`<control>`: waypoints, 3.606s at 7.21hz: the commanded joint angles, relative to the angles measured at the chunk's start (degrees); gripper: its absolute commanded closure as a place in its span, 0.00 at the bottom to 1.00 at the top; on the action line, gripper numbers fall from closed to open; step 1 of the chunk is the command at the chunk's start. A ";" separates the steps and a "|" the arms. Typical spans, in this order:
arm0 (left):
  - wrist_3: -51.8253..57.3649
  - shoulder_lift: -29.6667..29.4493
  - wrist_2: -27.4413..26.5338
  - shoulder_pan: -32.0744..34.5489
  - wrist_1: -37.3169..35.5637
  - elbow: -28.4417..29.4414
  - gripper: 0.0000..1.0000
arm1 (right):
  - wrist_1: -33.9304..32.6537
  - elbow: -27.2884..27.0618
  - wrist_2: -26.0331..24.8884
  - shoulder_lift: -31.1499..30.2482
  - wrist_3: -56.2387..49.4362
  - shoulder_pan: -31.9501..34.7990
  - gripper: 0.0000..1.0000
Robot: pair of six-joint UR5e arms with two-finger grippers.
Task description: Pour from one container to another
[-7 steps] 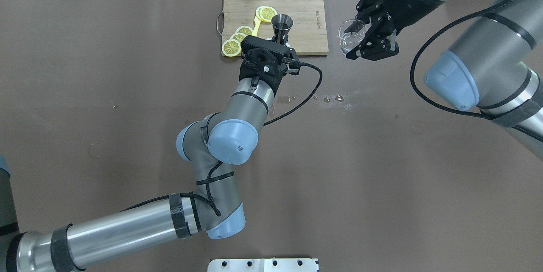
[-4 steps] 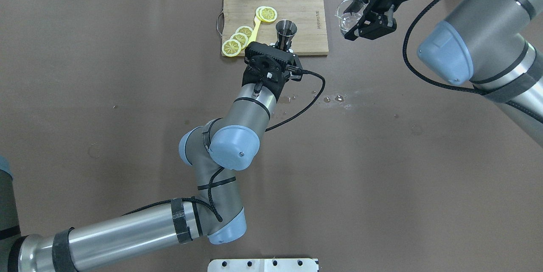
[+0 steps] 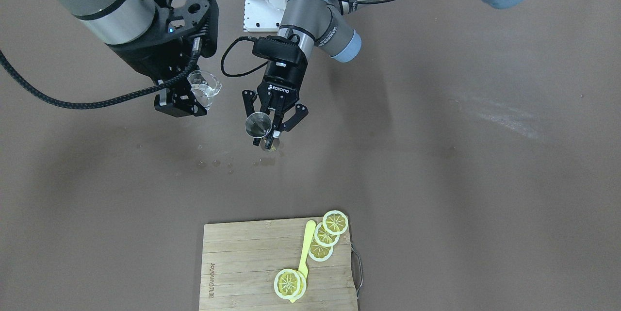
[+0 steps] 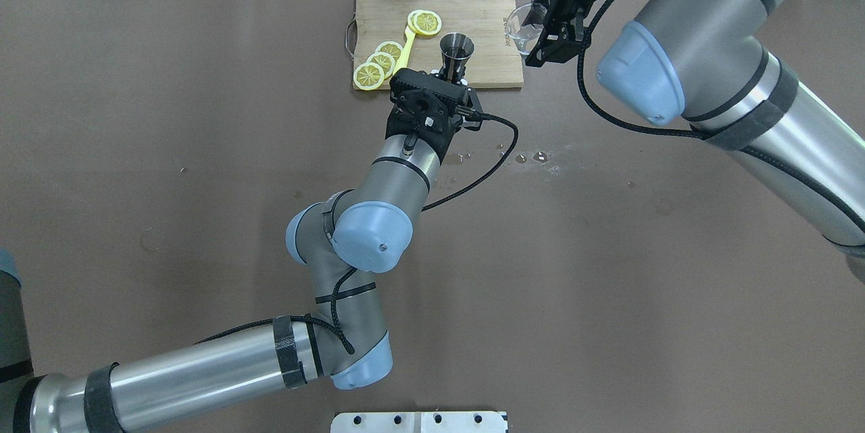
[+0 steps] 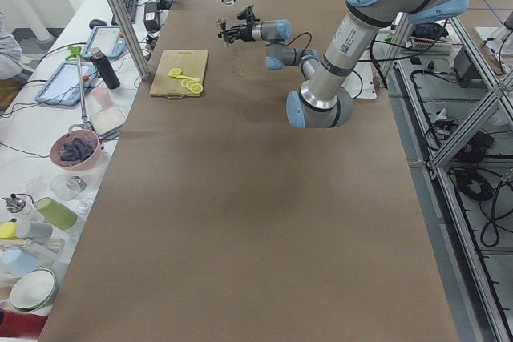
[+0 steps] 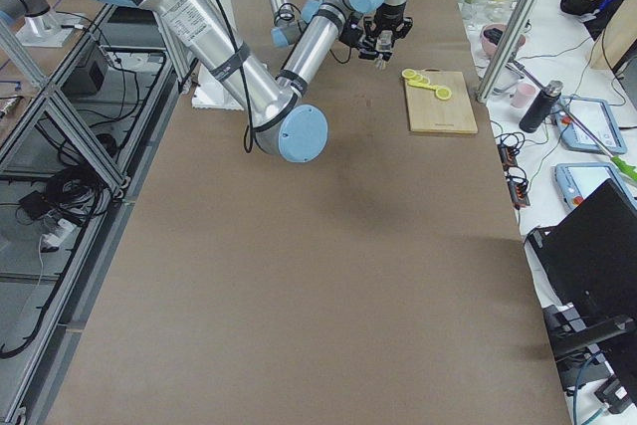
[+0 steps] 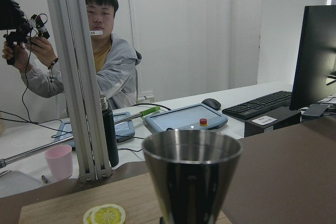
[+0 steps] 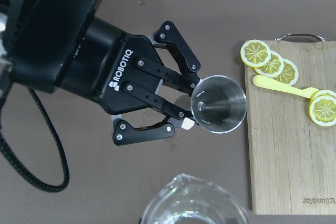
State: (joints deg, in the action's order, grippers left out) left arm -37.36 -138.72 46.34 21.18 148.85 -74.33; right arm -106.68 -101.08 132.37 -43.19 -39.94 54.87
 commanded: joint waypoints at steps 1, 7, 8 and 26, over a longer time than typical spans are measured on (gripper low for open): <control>3.76 -0.06 2.77 0.00 2.12 0.32 1.00 | -3.08 2.64 -2.19 2.13 -3.29 0.15 1.00; 4.93 -0.06 3.32 0.00 3.46 1.55 1.00 | -10.56 8.27 -5.01 8.03 -9.63 -1.60 1.00; 4.93 -0.06 3.32 -0.09 3.46 1.55 1.00 | -10.65 8.70 -5.45 8.12 -9.63 -1.69 1.00; 5.10 0.29 3.32 -0.18 3.46 1.03 1.00 | -26.38 23.72 -21.09 22.61 -19.65 -7.84 1.00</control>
State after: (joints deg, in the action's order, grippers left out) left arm -32.27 -138.48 49.67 21.04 152.37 -73.15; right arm -132.96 -79.46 112.42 -21.97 -59.50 47.77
